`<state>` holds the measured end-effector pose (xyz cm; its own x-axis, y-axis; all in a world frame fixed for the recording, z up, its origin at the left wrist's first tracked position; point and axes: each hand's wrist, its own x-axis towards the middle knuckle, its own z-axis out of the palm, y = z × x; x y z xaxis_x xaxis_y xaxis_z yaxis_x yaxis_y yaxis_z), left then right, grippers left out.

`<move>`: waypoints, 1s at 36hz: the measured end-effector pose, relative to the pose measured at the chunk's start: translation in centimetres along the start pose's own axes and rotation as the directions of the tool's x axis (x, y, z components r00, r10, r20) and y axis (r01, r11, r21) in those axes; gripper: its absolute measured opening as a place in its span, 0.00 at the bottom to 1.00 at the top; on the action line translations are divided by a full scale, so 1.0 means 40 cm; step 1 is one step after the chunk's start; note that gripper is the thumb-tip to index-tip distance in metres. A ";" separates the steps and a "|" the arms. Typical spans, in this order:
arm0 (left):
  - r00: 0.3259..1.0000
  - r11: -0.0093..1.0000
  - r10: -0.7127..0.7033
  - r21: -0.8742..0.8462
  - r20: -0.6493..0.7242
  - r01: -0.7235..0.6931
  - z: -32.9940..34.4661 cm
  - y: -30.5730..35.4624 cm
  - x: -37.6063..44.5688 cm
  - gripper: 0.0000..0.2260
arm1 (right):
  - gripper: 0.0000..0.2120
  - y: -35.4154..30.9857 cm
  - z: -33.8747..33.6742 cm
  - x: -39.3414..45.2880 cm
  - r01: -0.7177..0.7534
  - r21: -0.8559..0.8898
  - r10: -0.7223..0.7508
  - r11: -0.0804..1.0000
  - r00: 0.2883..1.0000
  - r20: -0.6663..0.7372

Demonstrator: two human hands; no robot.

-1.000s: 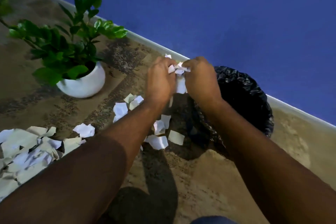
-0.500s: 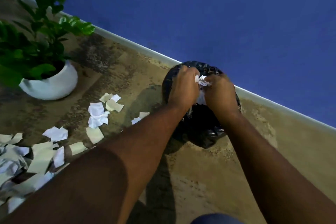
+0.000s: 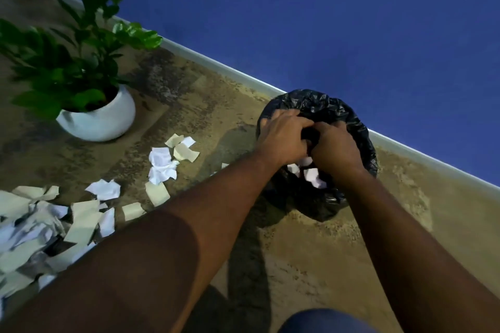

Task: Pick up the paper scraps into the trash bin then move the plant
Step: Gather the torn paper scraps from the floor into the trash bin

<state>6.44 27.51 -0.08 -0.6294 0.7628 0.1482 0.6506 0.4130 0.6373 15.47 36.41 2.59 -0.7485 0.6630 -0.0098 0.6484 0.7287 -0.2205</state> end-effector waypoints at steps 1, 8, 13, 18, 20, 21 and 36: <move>1.000 1.000 -0.001 -0.013 -0.023 0.000 -0.009 -0.009 -0.002 0.22 | 0.18 -0.011 -0.002 0.000 0.015 -0.002 -0.015 1.000 0.999 -0.033; 0.989 0.998 -0.047 -0.049 -0.140 0.040 -0.068 -0.102 -0.029 0.17 | 0.12 -0.150 -0.003 -0.007 0.256 0.093 -0.217 0.962 0.927 -0.307; 0.976 0.990 -0.140 -0.028 -0.165 0.137 -0.092 -0.200 -0.071 0.18 | 0.13 -0.258 0.058 -0.021 0.345 0.146 -0.296 0.927 0.913 -0.281; 0.962 0.964 -0.252 0.056 -0.108 0.259 -0.100 -0.326 -0.132 0.18 | 0.12 -0.326 0.167 -0.024 0.366 0.175 -0.364 0.914 0.930 -0.047; 0.952 0.947 -0.298 0.101 -0.075 0.305 -0.091 -0.373 -0.160 0.18 | 0.12 -0.336 0.222 -0.025 0.382 0.118 -0.394 0.917 0.911 0.118; 0.945 0.938 -0.322 0.113 -0.061 0.327 -0.085 -0.393 -0.174 0.17 | 0.14 -0.338 0.249 -0.027 0.373 0.102 -0.386 0.922 0.904 0.186; 0.788 0.818 -0.557 0.338 0.262 0.466 0.073 -0.525 -0.310 0.38 | 0.50 -0.209 0.514 -0.052 -0.100 0.345 -0.166 0.933 0.731 0.661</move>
<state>1.83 10.82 -17.50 -0.7472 0.5013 -0.4364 0.3824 0.8613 0.3347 8.76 25.41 -15.61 -0.7472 0.2503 -0.6157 0.6318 0.5551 -0.5410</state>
